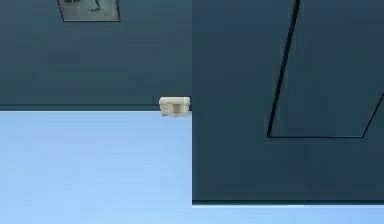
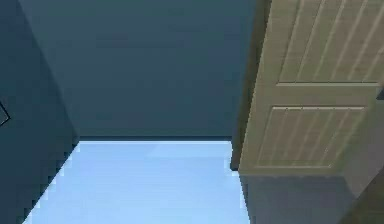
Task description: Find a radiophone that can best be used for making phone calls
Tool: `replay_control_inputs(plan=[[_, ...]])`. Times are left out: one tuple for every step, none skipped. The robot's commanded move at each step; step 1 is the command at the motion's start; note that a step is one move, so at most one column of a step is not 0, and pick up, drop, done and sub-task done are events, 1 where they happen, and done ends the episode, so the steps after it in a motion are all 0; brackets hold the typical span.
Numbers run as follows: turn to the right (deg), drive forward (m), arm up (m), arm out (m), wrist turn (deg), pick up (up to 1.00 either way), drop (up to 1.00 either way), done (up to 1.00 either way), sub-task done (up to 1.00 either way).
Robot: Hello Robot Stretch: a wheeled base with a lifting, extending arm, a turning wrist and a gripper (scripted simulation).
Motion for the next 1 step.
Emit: replay_control_inputs(plan=[[45.0,0.0,0.0,0.0,0.0,0.0,0.0,0.0,0.0]])
